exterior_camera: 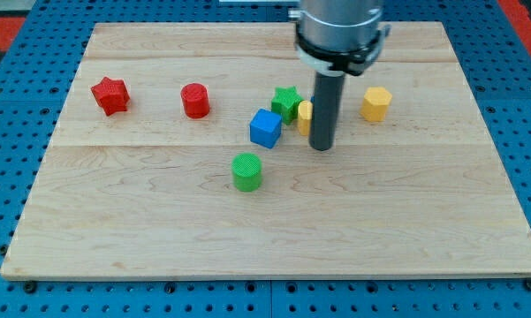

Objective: Slide the blue cube to the left of the green star

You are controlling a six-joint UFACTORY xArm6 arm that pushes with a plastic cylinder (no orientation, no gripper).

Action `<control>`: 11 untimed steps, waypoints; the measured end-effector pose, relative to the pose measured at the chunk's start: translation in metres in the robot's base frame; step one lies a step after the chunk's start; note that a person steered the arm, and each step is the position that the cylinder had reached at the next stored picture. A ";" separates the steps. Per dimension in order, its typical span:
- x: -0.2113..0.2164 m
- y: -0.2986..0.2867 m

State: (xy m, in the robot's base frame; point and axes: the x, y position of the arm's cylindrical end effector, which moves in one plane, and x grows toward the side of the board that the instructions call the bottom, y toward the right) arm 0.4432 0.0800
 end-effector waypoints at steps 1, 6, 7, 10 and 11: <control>0.012 -0.059; 0.004 -0.077; -0.017 -0.105; -0.005 -0.107; -0.036 -0.104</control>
